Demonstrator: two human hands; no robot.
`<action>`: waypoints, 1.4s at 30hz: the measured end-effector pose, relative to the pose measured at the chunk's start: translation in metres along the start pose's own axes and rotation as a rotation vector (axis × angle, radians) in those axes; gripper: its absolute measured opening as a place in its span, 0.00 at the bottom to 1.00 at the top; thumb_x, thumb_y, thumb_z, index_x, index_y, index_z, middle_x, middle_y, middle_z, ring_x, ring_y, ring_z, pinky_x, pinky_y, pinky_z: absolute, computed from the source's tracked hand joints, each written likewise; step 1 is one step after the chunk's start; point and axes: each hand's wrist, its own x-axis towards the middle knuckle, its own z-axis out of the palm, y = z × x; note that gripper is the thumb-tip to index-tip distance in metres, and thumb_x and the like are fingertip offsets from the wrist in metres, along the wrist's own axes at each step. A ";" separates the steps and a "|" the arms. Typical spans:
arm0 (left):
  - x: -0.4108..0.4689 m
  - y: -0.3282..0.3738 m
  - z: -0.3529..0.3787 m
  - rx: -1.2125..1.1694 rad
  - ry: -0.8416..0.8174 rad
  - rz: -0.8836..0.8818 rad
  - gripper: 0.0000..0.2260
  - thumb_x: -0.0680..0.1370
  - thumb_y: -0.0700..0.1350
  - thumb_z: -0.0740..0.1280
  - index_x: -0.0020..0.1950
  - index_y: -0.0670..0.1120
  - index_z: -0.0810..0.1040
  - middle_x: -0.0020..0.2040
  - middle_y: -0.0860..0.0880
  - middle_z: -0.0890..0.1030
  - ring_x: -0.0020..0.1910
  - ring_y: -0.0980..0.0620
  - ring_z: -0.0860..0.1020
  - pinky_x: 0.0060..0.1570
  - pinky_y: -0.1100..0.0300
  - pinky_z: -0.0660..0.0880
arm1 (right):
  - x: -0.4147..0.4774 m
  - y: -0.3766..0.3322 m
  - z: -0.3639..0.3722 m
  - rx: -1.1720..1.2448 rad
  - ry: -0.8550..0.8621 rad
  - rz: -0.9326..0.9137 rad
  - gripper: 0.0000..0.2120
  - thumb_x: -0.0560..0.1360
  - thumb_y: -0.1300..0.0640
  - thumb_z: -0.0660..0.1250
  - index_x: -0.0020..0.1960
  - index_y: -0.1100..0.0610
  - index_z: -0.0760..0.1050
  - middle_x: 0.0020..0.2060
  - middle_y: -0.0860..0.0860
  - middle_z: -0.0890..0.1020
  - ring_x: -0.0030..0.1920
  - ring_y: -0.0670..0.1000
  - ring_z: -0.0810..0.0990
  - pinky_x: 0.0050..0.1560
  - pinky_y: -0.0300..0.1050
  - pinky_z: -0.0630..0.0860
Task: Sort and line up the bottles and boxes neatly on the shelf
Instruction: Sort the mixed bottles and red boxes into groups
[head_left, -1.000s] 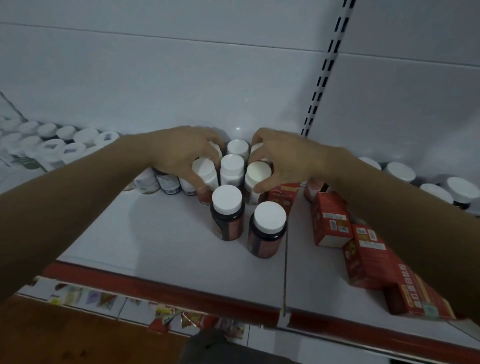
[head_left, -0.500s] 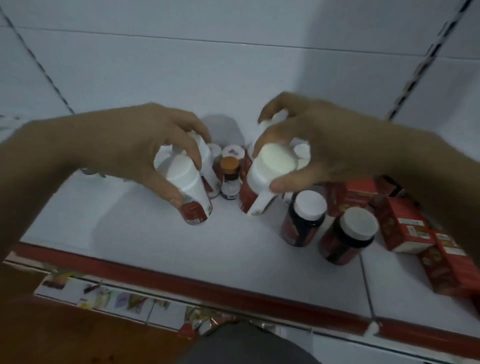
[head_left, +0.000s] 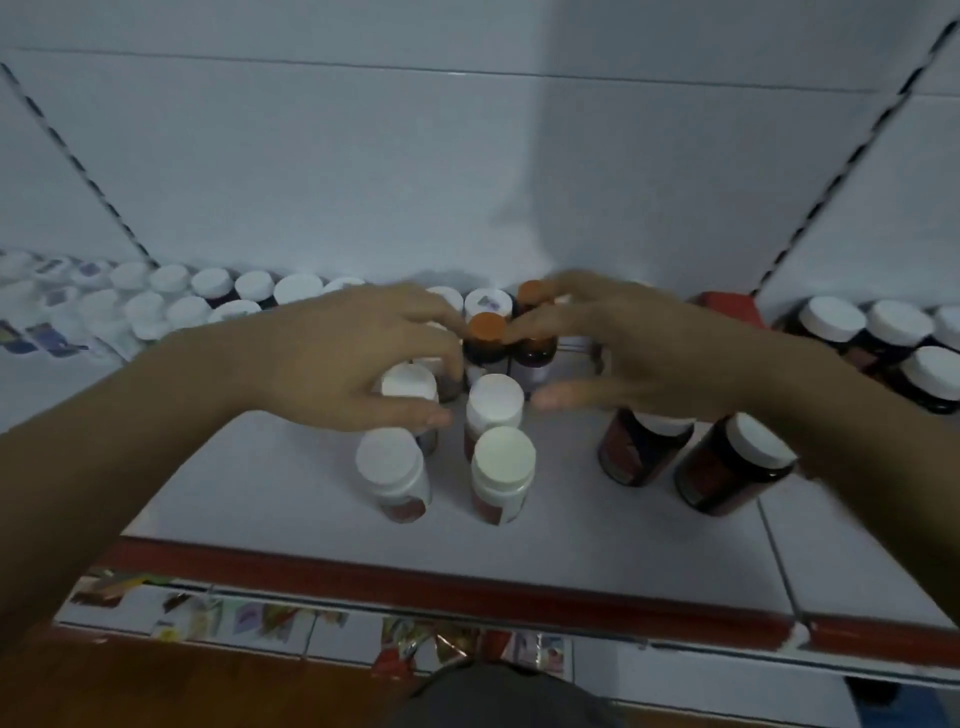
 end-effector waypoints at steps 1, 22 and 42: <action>0.011 -0.004 -0.005 0.014 0.038 0.065 0.17 0.79 0.63 0.62 0.58 0.53 0.80 0.62 0.52 0.77 0.60 0.52 0.76 0.59 0.50 0.74 | -0.005 0.010 -0.009 -0.017 0.065 0.076 0.26 0.74 0.31 0.62 0.69 0.39 0.73 0.66 0.46 0.72 0.62 0.49 0.75 0.63 0.51 0.75; 0.215 0.014 0.051 0.120 0.005 0.107 0.20 0.72 0.69 0.70 0.52 0.55 0.83 0.75 0.49 0.56 0.66 0.42 0.73 0.60 0.53 0.73 | -0.087 0.145 -0.001 -0.047 -0.112 0.643 0.47 0.64 0.47 0.79 0.74 0.31 0.57 0.68 0.53 0.61 0.63 0.58 0.73 0.65 0.52 0.74; 0.135 0.003 -0.054 0.022 0.193 0.038 0.27 0.69 0.74 0.69 0.61 0.61 0.79 0.66 0.52 0.67 0.66 0.47 0.71 0.62 0.45 0.75 | -0.032 0.127 -0.008 -0.239 0.010 0.128 0.40 0.63 0.35 0.78 0.70 0.47 0.71 0.57 0.53 0.68 0.54 0.55 0.75 0.55 0.49 0.77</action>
